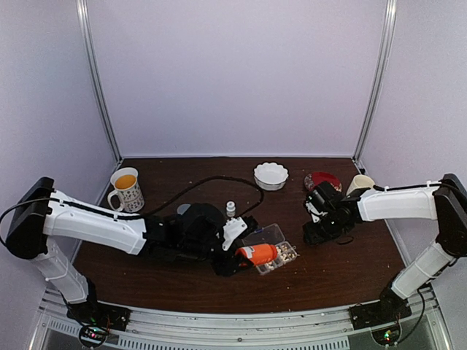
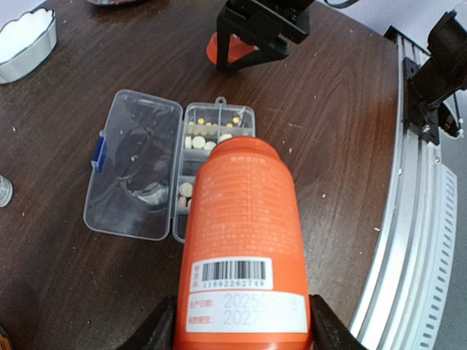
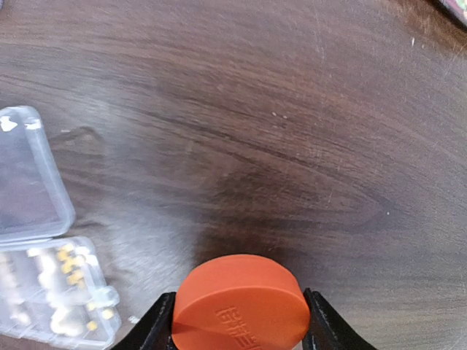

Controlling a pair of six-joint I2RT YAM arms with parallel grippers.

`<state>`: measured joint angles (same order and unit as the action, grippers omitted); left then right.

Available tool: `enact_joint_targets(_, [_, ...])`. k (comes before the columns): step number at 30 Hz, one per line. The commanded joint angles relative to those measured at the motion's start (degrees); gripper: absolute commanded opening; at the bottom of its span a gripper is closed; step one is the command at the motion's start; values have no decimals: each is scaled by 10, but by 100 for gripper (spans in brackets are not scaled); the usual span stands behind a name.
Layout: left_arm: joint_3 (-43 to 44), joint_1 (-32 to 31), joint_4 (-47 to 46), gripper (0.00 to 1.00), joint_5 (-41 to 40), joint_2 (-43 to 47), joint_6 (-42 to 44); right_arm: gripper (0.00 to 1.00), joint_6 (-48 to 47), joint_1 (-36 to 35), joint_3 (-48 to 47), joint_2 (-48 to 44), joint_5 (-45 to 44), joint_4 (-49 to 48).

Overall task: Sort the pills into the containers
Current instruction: Screw the lid of the pill bottle onto the pill bottle.

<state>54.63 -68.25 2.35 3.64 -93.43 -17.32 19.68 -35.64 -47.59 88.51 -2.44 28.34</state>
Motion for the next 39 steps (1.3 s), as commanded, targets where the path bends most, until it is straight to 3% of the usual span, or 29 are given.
enact_joint_targets(1, [-42,-1,-136,0,20,62,-6,0,-9,2,17,-83,47,-31])
enact_joint_targets(10, [-147,1,-317,0,29,163,-5,0,-20,0,-1,-254,192,-70])
enact_joint_targets(15, [-223,20,-496,0,48,217,-24,0,-5,-2,-33,-324,307,-107])
enact_joint_targets(20, [-266,87,-710,0,162,208,-119,0,-14,-3,-69,-349,399,-145])
enact_joint_targets(24, [-262,126,-903,0,262,139,-231,0,-37,-4,-96,-362,476,-169])
enact_joint_targets(28, [-225,126,-907,0,323,120,-251,0,-50,-22,-154,-340,520,-151])
enact_joint_targets(39, [-230,126,-895,0,329,113,-259,0,-186,-157,-323,-221,438,56])
